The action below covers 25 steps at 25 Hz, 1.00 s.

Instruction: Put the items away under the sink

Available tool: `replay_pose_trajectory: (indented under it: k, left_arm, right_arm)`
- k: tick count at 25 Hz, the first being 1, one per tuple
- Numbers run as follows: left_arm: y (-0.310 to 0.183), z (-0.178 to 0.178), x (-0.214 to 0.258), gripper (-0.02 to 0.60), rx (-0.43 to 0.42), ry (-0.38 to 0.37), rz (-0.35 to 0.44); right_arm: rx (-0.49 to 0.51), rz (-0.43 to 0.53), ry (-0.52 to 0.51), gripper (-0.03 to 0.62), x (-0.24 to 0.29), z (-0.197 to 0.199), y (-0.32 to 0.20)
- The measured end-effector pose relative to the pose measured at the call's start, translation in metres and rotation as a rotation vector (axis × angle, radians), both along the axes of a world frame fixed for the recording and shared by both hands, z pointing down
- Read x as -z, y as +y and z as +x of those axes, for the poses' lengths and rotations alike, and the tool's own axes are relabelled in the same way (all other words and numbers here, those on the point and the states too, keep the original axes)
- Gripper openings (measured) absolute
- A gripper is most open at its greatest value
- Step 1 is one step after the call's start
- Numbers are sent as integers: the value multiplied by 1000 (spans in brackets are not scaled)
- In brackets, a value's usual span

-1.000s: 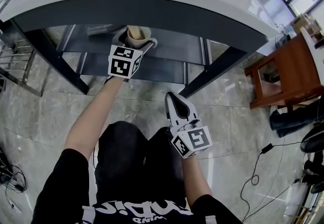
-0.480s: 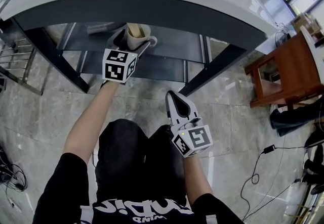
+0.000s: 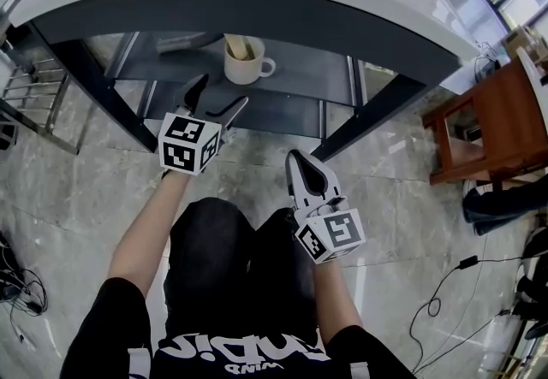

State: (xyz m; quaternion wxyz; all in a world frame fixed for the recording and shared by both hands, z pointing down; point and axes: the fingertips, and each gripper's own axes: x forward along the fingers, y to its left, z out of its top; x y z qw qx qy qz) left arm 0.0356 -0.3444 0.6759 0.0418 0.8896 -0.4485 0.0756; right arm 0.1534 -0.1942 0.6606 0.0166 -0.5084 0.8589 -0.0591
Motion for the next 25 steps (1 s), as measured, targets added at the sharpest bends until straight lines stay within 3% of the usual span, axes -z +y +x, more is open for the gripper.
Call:
replay_pose_trajectory:
  k: [4, 11, 17, 25]
  left_arm:
    - [23, -5, 9, 202, -7, -5, 57]
    - [63, -9, 16, 31, -48, 9, 67]
    - [86, -21, 14, 20, -108, 99, -2]
    - [128, -24, 104, 20, -173, 122, -24]
  right_arm:
    - [11, 8, 2, 18, 3, -5, 0]
    - [23, 6, 4, 18, 3, -8, 3]
    - [21, -14, 3, 18, -1, -16, -5]
    - [81, -119, 34, 18, 83, -45, 15]
